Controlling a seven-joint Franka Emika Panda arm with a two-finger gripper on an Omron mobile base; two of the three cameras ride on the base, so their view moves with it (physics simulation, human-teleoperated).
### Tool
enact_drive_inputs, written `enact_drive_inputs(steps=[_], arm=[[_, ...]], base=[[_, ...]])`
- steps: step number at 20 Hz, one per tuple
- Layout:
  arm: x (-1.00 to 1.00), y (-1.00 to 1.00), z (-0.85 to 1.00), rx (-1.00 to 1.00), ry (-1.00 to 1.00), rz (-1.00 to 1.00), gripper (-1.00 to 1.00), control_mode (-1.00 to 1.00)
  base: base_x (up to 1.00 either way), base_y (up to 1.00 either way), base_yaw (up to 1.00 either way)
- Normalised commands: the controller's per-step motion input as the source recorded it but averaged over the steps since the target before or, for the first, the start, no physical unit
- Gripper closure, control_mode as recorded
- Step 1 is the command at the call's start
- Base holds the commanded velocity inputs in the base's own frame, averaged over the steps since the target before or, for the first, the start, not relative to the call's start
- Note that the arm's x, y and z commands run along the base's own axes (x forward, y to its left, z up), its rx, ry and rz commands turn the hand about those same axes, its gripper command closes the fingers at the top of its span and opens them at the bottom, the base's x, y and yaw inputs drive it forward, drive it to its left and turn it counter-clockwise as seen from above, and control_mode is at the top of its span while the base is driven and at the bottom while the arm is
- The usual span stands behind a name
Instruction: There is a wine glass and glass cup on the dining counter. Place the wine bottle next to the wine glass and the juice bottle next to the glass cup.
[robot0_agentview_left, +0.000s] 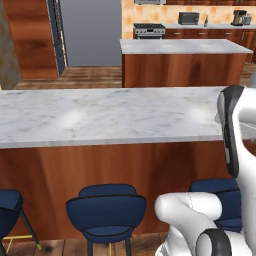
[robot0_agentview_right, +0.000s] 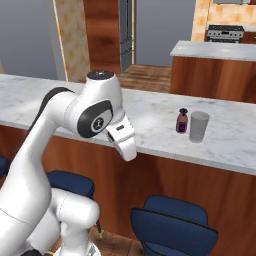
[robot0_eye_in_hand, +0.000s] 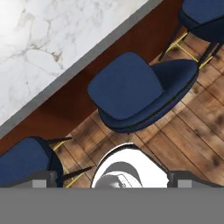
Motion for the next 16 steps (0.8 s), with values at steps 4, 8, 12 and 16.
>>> enact_drive_inputs(steps=[4, 8, 12, 16], arm=[[-0.23, 0.46, -0.25, -0.02, -0.09, 0.11, -1.00, -1.00], [-0.19, 0.42, -0.23, -0.02, -0.02, 0.13, -1.00, -1.00], [-0.08, 0.43, -0.22, -0.10, -0.01, 0.14, -1.00, -1.00], [-0.06, 0.41, -0.21, -0.12, -0.04, 0.16, -1.00, -1.00]], base=[[0.00, 0.00, 0.00], [0.00, 0.00, 0.00], [0.00, 0.00, 0.00], [0.00, 0.00, 0.00]])
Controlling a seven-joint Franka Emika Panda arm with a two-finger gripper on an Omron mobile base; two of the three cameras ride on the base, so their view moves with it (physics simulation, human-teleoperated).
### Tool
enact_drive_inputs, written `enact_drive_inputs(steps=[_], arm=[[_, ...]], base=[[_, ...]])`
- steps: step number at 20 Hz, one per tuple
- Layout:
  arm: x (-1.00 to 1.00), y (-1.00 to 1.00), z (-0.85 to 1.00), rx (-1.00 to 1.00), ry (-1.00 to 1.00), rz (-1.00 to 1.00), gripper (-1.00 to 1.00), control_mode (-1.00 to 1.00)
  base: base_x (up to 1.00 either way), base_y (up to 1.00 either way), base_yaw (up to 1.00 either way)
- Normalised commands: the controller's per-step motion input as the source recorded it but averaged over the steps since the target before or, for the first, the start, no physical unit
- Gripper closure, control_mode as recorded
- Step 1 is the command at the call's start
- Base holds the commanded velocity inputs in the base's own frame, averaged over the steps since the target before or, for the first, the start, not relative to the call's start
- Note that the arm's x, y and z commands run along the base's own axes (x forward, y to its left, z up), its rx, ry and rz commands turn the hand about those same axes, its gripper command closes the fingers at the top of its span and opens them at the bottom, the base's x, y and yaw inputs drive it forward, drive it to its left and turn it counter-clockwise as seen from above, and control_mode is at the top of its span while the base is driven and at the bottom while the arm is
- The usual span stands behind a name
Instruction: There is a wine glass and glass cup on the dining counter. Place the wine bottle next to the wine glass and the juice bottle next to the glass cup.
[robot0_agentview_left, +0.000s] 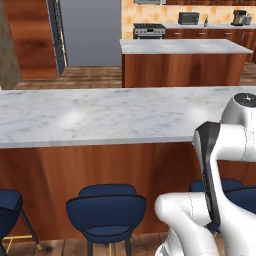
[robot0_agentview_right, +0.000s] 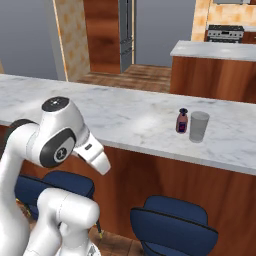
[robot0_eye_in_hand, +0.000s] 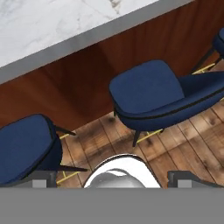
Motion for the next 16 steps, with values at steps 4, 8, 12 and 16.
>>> enact_drive_inputs(steps=[4, 8, 12, 16], arm=[[-0.11, 0.27, -0.16, -0.06, -0.02, 0.18, -1.00, -1.00], [-0.01, 0.09, -0.03, -0.01, 0.00, 0.05, -1.00, -1.00], [0.00, 0.00, 0.00, 0.00, 0.00, 0.00, -1.00, -1.00], [0.00, 0.00, 0.00, 0.00, 0.00, 0.00, -1.00, -1.00]], base=[[0.00, 0.00, 0.00], [0.00, 0.00, 0.00], [0.00, 0.00, 0.00], [0.00, 0.00, 0.00]])
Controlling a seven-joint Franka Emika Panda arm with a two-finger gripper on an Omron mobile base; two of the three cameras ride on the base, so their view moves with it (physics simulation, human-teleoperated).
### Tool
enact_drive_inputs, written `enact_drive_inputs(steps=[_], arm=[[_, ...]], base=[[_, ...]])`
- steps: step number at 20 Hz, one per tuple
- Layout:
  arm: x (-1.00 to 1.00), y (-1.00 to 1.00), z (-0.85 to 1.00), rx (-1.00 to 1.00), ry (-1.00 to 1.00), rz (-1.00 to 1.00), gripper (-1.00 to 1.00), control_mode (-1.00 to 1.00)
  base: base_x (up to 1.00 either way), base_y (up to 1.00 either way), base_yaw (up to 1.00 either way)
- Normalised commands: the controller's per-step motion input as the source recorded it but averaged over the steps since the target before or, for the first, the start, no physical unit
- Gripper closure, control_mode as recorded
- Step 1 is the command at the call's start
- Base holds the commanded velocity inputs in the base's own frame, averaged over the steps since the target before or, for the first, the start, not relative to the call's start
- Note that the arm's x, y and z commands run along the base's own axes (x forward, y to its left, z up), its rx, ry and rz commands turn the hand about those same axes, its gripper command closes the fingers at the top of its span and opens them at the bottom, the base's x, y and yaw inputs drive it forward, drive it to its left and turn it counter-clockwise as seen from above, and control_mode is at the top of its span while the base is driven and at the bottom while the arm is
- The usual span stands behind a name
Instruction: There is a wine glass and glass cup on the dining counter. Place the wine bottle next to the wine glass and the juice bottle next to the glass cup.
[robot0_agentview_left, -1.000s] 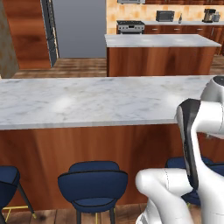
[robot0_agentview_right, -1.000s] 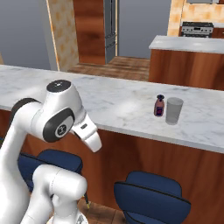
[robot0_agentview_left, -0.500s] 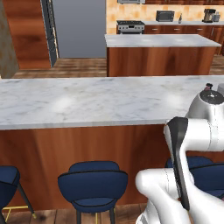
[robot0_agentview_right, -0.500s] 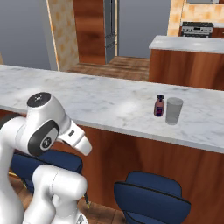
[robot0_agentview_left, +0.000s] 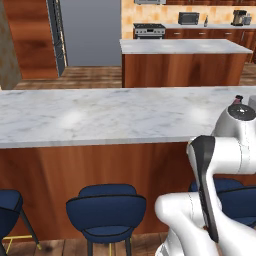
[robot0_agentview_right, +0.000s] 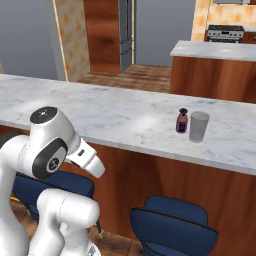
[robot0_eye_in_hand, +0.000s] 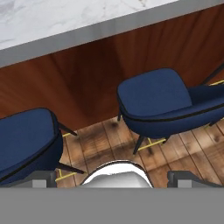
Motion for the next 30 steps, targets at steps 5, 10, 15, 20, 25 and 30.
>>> enact_drive_inputs(steps=[5, 10, 15, 20, 25, 30], arm=[[0.00, 0.00, 0.00, 0.00, 0.00, 0.00, -1.00, 1.00], [0.00, 0.00, 0.00, 0.00, 0.00, 0.00, -1.00, 1.00], [0.00, 0.00, 0.00, 0.00, 0.00, 0.00, -1.00, 1.00], [0.00, 0.00, 0.00, 0.00, 0.00, 0.00, -1.00, 1.00], [0.00, 0.00, 0.00, 0.00, 0.00, 0.00, -1.00, 1.00], [0.00, 0.00, 0.00, 0.00, 0.00, 0.00, -1.00, 1.00]], base=[[-0.03, 0.00, 0.00], [-0.40, 0.07, 0.06], [-0.57, 0.14, 0.01], [-0.54, 0.22, 0.00], [-0.69, 0.15, -0.12], [0.00, 0.11, -0.94]])
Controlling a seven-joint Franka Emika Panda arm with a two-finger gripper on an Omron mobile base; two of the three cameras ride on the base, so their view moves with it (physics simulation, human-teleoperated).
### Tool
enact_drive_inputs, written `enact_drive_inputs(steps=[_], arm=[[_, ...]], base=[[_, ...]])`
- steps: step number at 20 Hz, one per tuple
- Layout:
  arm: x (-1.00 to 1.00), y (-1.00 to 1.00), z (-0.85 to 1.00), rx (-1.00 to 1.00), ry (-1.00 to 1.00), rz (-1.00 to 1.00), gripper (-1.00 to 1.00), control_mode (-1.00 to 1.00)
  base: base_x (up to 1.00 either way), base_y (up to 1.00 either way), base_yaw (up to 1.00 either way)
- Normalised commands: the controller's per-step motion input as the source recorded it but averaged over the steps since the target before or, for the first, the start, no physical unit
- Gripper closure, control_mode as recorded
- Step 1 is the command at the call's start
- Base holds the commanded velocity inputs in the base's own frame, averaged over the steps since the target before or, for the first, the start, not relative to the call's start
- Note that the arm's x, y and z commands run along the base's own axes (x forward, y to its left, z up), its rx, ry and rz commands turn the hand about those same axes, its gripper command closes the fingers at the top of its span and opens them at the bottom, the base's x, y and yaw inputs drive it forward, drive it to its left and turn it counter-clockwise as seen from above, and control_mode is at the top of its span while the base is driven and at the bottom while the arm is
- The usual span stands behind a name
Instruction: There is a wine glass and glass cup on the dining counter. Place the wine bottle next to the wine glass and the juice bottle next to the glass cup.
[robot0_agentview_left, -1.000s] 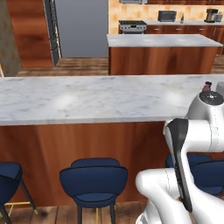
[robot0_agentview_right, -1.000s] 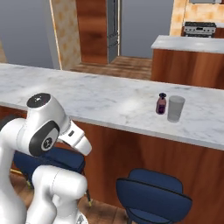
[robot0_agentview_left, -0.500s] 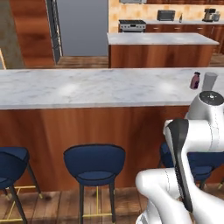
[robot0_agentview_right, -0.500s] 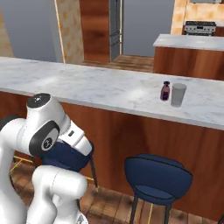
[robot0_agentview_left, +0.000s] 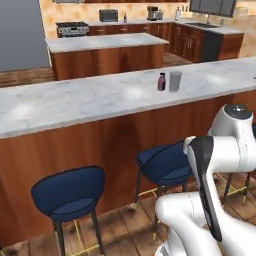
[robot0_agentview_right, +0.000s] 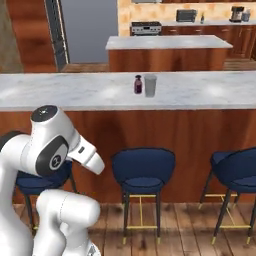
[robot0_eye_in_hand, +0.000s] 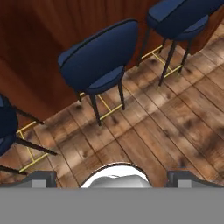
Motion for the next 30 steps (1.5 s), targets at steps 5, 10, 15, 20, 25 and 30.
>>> enact_drive_inputs(steps=[5, 10, 15, 20, 25, 30], arm=[[0.00, 0.00, 0.00, 0.00, 0.00, 0.00, -1.00, 1.00], [0.00, 0.00, 0.00, 0.00, 0.00, 0.00, -1.00, 1.00], [0.00, 0.00, 0.00, 0.00, 0.00, 0.00, -1.00, 1.00], [0.00, 0.00, 0.00, 0.00, 0.00, 0.00, -1.00, 1.00], [0.00, 0.00, 0.00, 0.00, 0.00, 0.00, -1.00, 1.00], [0.00, 0.00, 0.00, 0.00, 0.00, 0.00, -1.00, 1.00]], base=[[0.00, 0.08, -0.97], [0.00, 0.07, -0.97], [0.00, 0.04, -0.99], [0.30, 0.00, -0.60], [0.76, 0.00, -0.11], [0.84, 0.00, -0.07]])
